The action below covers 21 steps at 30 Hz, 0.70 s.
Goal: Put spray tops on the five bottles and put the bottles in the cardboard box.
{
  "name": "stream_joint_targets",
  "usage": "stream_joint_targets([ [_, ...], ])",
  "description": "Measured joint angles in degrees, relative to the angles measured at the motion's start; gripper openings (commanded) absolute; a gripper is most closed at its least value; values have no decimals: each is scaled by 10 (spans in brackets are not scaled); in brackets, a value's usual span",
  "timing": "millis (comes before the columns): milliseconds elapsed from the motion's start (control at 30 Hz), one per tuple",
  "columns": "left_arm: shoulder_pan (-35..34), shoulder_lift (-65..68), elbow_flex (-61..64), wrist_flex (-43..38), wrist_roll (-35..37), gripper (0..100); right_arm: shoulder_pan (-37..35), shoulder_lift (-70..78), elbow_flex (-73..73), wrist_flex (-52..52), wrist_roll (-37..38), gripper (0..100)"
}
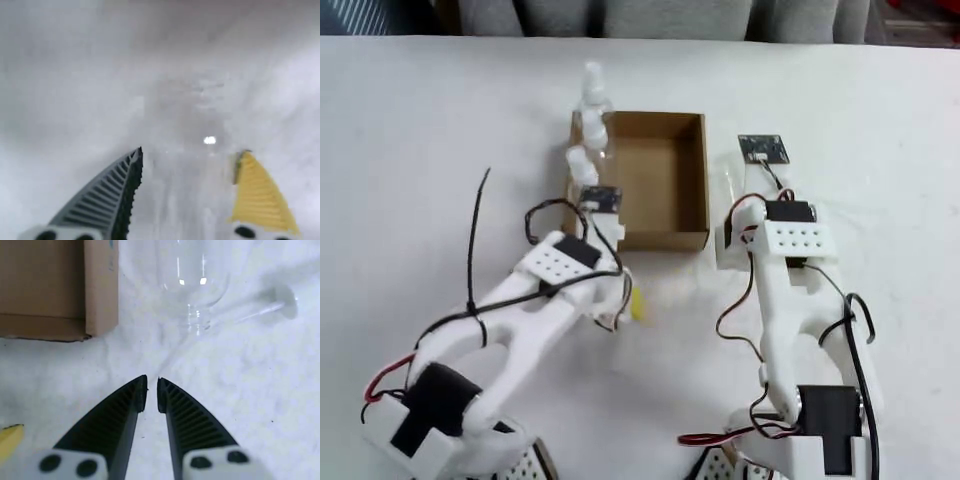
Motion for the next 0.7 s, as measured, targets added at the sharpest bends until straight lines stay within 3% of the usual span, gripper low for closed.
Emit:
stream_joint_targets([
  [267,-11,0,-27,0,-53,216,0,0,0,0,0,16],
  [500,-11,0,-27,0,-52,426,0,0,0,0,17,16],
  [700,-11,0,-29,0,-52,354,0,0,0,0,24,16],
])
